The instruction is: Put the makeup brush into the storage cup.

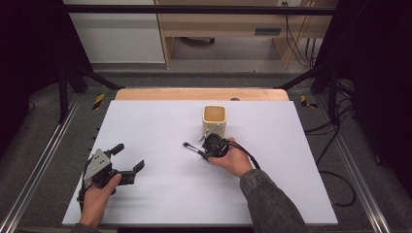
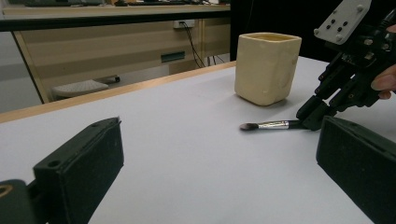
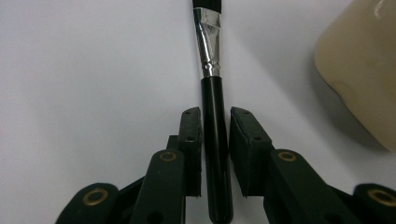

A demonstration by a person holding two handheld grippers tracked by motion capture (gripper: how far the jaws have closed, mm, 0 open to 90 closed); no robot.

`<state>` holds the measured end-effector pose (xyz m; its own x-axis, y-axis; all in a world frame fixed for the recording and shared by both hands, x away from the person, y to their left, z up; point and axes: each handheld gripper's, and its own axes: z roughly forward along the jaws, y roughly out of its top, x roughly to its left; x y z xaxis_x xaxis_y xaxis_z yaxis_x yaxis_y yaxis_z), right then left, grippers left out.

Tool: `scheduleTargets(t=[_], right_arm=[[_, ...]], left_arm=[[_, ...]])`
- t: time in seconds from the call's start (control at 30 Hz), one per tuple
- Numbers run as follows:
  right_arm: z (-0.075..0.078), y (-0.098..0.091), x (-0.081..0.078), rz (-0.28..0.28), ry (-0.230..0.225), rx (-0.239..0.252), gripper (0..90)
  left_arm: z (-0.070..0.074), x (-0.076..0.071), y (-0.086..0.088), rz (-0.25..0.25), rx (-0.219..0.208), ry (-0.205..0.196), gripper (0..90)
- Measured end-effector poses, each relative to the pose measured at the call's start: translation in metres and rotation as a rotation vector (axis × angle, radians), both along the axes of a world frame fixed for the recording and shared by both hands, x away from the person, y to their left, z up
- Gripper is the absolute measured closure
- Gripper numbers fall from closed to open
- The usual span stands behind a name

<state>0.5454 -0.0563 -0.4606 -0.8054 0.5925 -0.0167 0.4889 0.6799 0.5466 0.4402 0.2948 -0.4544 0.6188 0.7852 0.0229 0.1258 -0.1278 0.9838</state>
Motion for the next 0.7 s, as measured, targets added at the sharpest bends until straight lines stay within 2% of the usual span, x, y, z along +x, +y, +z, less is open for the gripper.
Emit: scheduleTargets(t=[0.7], right_arm=[[0.0002, 0.0009, -0.0007, 0.006, 0.005, -0.006, 79.4]], left_arm=[[0.0001, 0.0, -0.0004, -0.003, 0.003, -0.001, 0.5]])
